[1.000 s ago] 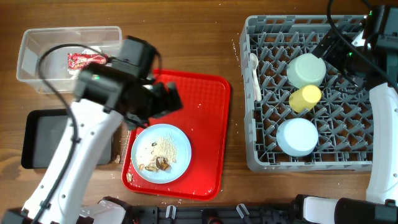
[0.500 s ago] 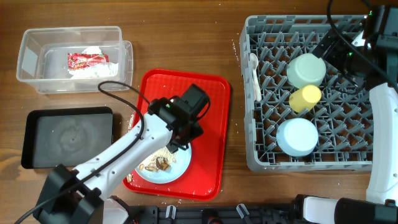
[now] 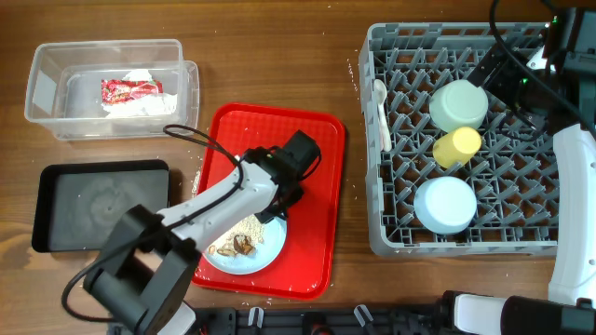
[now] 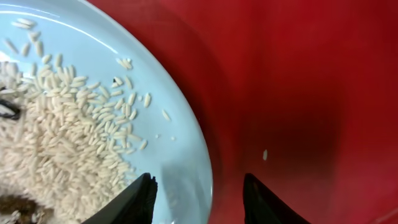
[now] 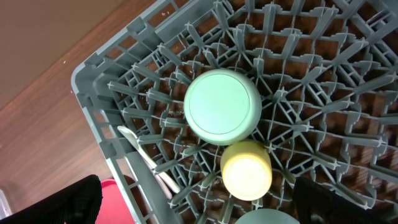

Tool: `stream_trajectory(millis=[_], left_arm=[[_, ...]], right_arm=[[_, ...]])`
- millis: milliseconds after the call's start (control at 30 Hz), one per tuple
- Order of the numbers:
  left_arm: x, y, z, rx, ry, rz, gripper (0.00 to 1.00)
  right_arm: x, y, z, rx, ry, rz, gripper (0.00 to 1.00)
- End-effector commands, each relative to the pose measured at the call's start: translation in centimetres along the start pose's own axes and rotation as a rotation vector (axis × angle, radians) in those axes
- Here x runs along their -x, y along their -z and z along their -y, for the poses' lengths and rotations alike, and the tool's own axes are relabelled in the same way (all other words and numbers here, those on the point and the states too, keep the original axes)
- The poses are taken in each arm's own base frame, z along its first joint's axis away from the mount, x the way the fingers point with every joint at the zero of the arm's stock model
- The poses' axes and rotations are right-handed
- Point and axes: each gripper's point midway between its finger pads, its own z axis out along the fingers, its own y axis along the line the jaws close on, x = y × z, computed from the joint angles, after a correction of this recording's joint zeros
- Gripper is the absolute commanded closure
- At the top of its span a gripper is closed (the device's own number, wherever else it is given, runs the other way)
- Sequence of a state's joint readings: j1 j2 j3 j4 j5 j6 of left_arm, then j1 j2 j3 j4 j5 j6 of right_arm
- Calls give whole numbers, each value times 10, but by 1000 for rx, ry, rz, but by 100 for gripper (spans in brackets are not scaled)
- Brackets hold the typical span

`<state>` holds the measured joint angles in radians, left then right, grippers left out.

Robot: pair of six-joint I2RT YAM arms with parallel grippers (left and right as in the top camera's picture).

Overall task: Sort waste into correct bins and load items into the dishwasher rack
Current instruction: 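Lift the plate with the left gripper and carry it over the black tray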

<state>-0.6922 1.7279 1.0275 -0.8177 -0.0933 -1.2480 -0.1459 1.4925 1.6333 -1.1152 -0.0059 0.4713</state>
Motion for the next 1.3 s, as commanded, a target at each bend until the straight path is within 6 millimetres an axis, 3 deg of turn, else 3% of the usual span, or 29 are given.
stream_trajectory(millis=[0,233,467,600,667,800,1033,1267], left_arm=[[1,-12,-6,45,13,13,56],[0,-14,0,27,4,18,70],[-4,-25,-3,60,-6,9,76],[-4,-25,-3,61,-7,9,86],[-5,-25,-4,66,-8,7,95],[-3,-14,-4,94,-20,1,96],[6,16,12,89,-93,15,96],[17,32,8,134,-100,64,96]], right_arm=[[2,2,2,-12,0,12,0],[2,2,2,-12,0,12,0],[2,2,2,-12,0,12,0],[2,2,2,-13,0,12,0],[2,2,2,-12,0,12,0],[2,2,2,-12,0,12,0],[2,2,2,-12,0,12,0],[2,2,2,-12,0,12,0]])
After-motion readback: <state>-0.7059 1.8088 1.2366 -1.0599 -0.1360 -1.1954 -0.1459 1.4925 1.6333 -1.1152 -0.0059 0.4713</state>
